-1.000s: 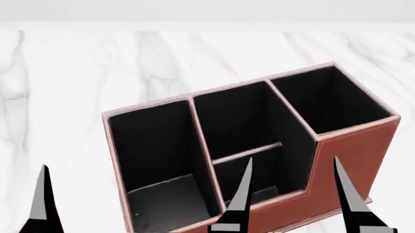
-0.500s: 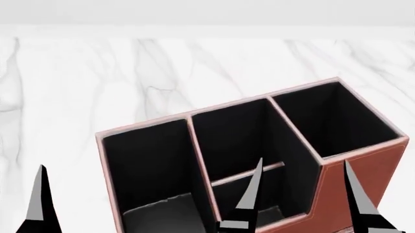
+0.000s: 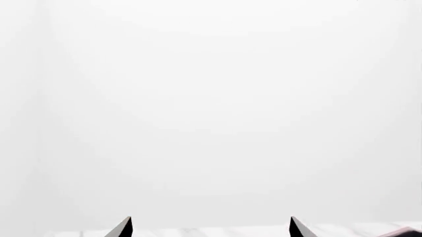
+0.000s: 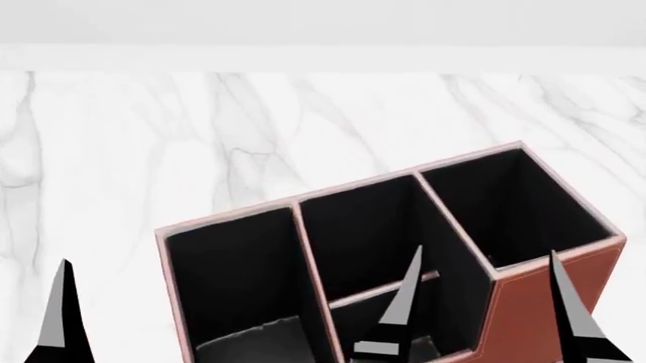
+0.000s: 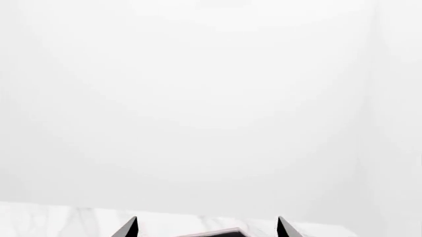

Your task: Pick up the book and place it in the left compartment of the caddy.

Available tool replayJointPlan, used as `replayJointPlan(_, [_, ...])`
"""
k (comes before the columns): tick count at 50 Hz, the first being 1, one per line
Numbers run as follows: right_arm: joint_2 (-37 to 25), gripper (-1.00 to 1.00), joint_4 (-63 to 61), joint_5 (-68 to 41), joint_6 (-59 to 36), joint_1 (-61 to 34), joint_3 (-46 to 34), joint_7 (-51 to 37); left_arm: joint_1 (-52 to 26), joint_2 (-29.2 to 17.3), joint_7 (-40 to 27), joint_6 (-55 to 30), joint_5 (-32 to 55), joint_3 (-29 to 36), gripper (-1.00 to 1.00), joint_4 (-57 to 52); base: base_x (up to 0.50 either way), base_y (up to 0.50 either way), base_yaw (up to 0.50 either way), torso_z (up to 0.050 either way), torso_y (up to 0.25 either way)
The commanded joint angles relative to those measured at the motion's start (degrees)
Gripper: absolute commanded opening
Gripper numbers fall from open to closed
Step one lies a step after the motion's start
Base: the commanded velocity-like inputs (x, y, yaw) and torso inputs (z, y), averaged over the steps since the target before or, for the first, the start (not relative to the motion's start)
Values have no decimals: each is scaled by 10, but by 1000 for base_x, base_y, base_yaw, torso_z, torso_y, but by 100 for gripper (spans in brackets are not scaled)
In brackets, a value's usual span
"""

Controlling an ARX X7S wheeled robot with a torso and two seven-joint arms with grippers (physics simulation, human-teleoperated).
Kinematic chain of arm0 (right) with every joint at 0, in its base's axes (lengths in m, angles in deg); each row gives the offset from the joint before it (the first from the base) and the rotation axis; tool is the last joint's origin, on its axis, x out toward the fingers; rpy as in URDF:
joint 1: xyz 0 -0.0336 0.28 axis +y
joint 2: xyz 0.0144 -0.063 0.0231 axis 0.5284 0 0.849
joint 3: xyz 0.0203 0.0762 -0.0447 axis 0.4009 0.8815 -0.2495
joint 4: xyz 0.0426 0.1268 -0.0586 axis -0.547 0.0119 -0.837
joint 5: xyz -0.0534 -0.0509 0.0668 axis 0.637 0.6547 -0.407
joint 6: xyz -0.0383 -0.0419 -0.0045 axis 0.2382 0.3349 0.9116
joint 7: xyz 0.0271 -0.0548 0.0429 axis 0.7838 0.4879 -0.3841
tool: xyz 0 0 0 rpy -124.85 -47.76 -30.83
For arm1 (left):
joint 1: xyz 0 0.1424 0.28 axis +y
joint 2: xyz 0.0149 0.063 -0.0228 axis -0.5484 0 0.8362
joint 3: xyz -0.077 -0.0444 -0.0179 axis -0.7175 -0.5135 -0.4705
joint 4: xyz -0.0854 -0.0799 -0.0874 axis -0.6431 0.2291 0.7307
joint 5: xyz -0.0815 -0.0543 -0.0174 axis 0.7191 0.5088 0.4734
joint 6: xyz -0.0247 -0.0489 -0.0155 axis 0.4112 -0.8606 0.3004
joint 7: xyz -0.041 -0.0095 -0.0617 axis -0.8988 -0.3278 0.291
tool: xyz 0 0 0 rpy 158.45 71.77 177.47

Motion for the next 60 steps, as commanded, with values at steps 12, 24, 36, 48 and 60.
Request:
replayJointPlan(12, [-11,100,-6,-11,-6,-1,2,-14,0,-17,-14,7,5,13,100,0,0,0,0,50,-12])
replayJointPlan(24, [-17,100,-13,-17,-12,-2,4,-21,0,-24,-22,12,14,13,100,0,0,0,0,50,-86])
replayJointPlan(36, [-21,100,-17,-22,-15,-3,6,-28,14,-24,-20,59,15,15,100,28,0,0,0,50,-90])
replayJointPlan(48, [-26,100,-27,-28,-25,-4,11,-33,15,-27,-24,62,16,17,100,32,0,0,0,50,-90])
replayJointPlan(60, [-22,100,-58,-38,-68,-20,38,-44,8,-27,-46,30,37,3,100,29,0,0,0,16,-30])
